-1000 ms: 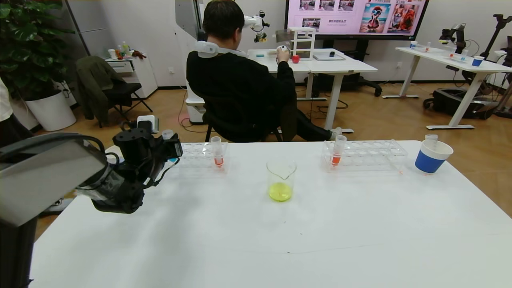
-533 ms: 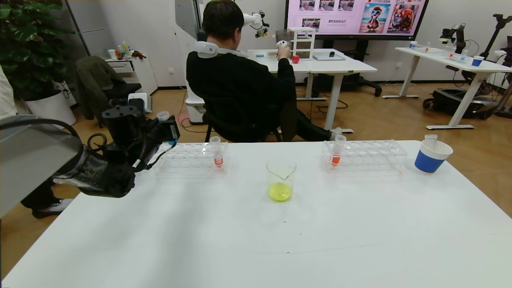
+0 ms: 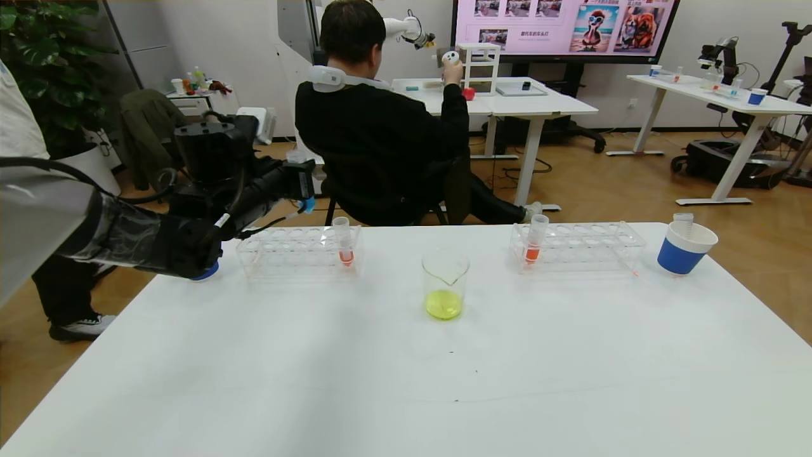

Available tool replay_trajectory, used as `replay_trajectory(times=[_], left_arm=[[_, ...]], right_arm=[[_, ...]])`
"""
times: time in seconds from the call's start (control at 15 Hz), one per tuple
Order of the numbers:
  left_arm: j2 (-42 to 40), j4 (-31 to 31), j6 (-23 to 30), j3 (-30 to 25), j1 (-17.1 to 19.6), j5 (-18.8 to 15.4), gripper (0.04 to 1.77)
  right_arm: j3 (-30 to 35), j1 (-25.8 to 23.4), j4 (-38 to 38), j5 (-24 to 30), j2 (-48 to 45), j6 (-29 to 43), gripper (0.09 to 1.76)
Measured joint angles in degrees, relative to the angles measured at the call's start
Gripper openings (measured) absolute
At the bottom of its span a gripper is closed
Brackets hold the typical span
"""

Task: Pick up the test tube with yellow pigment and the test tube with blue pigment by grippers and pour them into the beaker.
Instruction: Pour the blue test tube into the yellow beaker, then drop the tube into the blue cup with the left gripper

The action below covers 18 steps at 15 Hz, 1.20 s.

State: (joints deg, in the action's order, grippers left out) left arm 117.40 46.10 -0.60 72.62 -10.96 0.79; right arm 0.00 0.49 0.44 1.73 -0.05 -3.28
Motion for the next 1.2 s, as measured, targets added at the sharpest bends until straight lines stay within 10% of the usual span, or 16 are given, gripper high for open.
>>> replay_trajectory(times=[0.67,1.2], left_arm=[[3.1,6.4,-9.3,5.1,-11.4,-27.9,0.52],[10.8,10.6,-33.7,7.0,-13.1,-42.5,0.52]], right_arm=[[0.0,0.0,0.0,0.0,0.0,0.0,1.74],[0.0,0.0,0.0,0.0,0.0,0.0,1.74]])
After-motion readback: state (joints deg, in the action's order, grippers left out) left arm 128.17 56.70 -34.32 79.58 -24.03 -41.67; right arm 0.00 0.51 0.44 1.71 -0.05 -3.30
